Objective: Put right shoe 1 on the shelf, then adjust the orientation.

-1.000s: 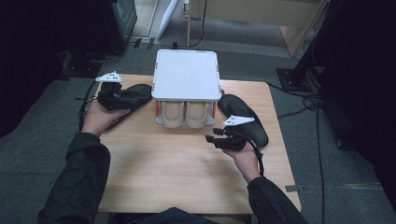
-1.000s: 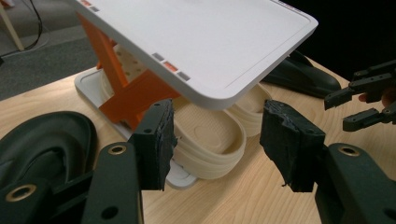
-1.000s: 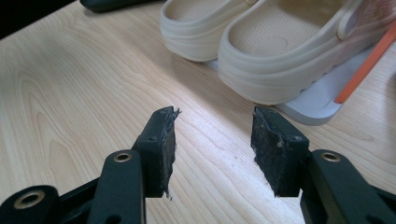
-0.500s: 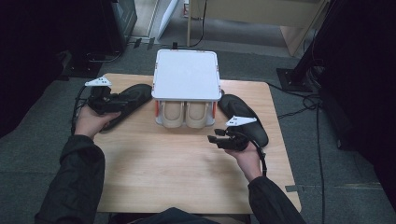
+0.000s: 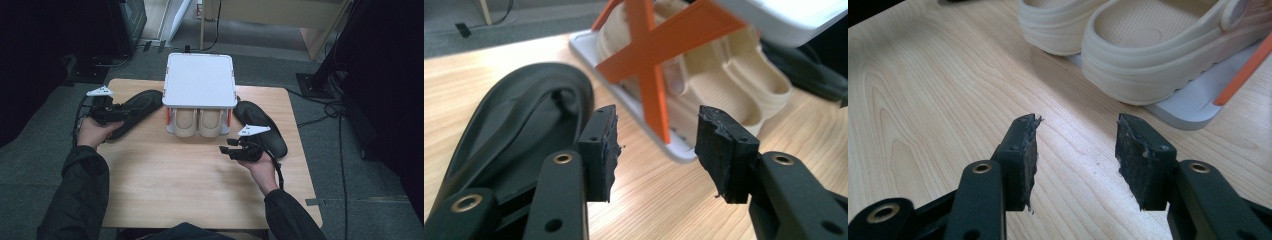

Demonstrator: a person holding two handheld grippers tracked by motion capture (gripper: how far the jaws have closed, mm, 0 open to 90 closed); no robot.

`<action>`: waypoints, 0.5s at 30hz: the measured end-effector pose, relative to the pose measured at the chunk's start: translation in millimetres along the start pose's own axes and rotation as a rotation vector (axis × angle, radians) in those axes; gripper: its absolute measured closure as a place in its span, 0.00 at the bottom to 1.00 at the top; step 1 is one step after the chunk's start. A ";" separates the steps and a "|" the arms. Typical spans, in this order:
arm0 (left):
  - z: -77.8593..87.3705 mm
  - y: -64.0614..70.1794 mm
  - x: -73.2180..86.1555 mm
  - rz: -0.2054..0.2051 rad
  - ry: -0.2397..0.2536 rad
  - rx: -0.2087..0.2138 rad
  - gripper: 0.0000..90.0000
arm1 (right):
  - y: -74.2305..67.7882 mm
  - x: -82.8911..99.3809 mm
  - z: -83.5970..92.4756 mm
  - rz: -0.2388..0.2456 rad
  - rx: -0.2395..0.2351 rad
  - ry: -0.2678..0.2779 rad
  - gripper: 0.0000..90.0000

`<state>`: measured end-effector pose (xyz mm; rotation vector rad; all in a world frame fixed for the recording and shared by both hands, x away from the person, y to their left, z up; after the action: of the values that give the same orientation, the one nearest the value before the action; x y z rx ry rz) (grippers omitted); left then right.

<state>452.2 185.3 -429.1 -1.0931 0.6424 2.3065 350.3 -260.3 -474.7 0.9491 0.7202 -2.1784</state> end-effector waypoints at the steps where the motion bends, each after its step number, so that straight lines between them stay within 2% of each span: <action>1: -1.4 -2.3 1.8 0.002 -0.004 -0.003 0.59 | -0.4 0.1 -0.6 0.000 0.000 -0.002 0.57; 8: -8.9 -18.5 13.4 0.001 -0.019 -0.024 0.64 | -0.4 -0.9 -1.8 0.009 -0.002 0.005 0.57; 12: -13.9 -27.9 19.9 0.024 -0.013 -0.017 0.67 | -0.1 -1.4 -1.2 0.010 -0.001 0.009 0.58; 15: -17.5 -33.4 21.9 0.013 -0.015 -0.052 0.72 | 0.8 -1.1 -0.9 0.007 0.002 0.006 0.58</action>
<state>470.6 205.4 -463.1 -1.0977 0.5878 2.3521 351.8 -259.8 -474.6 0.9575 0.7167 -2.1712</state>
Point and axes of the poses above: each handheld gripper's, and its own axes: z roughly backward along the jaws, x roughly out of its underside, y roughly to its right, the point moved 2 cm from there along -z, roughly forward along the jaws, and after that the axes turned 4 degrees about -x, right-handed, at the moved point
